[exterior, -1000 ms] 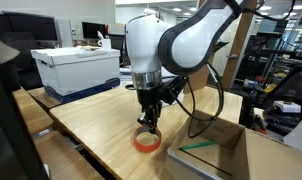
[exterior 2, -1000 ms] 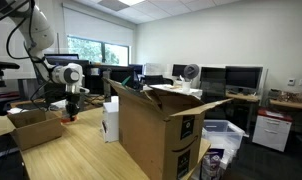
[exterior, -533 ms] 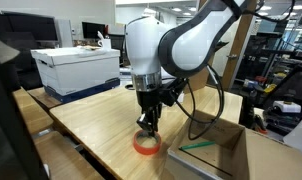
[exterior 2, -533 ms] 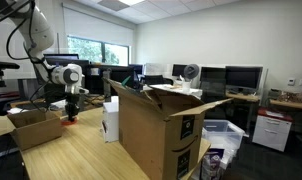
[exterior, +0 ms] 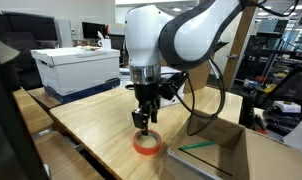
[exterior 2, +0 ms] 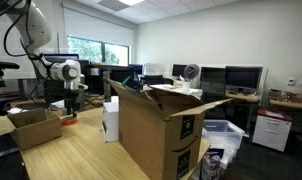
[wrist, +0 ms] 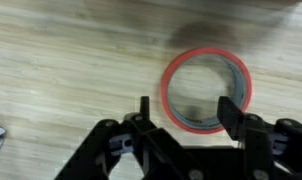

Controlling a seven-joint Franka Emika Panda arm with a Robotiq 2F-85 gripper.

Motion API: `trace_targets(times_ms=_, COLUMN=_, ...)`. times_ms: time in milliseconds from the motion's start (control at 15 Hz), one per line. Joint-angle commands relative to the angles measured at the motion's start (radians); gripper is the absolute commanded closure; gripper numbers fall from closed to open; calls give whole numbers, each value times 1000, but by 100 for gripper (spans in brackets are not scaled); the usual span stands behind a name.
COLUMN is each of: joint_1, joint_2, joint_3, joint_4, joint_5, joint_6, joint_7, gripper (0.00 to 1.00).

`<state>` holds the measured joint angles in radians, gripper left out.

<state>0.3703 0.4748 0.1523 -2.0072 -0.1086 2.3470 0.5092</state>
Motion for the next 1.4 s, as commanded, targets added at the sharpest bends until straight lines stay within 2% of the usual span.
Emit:
trace_targets(times_ms=0, joint_1=1, joint_2=-124, joint_3=17, joint_4=-70, joint_5=20, joint_6=-26, joint_7=-62, gripper=2)
trace_targets(times_ms=533, joint_1=-9, joint_2=-320, joint_3=70, joint_4=-184, joint_5=42, joint_6=-51, joint_7=-61, gripper=0)
trace_targets(times_ms=933, joint_1=-15, joint_2=-480, joint_3=104, joint_4=-349, joint_5=43, joint_6=-37, joint_7=-61, gripper=0)
trace_targets(times_ms=1333, joint_1=-15, joint_2=-533, joint_3=137, joint_4=-463, joint_5=71, joint_6=-29, joint_7=-70, gripper=0)
